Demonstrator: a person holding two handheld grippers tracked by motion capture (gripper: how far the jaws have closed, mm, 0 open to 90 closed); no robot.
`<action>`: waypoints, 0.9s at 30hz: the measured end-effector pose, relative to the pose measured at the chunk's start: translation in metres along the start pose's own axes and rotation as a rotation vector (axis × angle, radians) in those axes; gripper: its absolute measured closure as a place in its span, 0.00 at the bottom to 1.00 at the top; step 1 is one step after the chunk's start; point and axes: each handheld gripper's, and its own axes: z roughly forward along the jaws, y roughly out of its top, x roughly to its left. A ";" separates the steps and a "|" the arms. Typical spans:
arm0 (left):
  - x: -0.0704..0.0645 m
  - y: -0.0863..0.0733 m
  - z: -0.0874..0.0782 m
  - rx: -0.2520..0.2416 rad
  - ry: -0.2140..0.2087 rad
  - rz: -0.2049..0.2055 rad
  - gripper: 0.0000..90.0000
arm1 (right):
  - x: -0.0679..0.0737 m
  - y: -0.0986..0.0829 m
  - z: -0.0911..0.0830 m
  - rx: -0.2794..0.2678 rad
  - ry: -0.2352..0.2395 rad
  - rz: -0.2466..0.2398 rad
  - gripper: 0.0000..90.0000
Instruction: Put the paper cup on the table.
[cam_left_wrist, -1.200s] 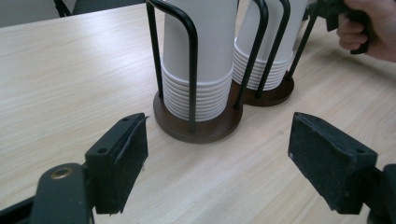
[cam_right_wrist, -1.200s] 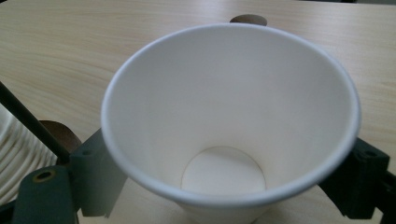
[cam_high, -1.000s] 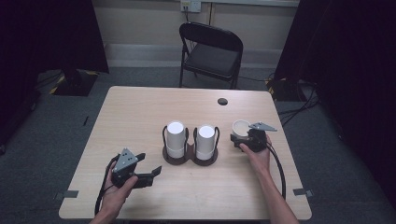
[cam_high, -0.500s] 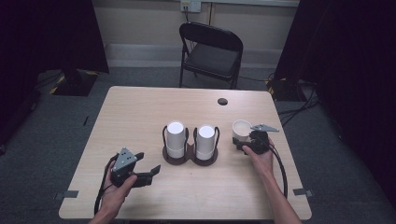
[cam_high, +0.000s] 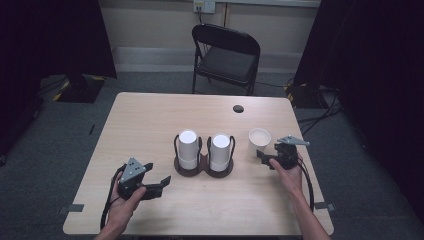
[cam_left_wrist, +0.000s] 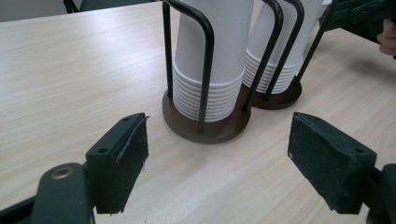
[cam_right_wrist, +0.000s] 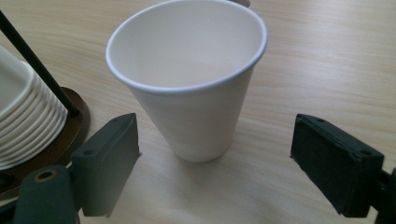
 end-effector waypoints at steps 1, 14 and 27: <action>0.000 0.000 0.000 0.002 -0.001 0.000 0.22 | 0.000 0.001 -0.006 -0.019 -0.006 0.003 0.16; 0.000 -0.002 0.001 0.015 0.013 -0.004 0.22 | 0.010 0.000 -0.038 -0.064 0.008 -0.006 0.17; -0.002 -0.002 0.001 0.025 0.023 -0.020 0.23 | 0.033 -0.009 -0.074 -0.106 0.044 -0.035 0.17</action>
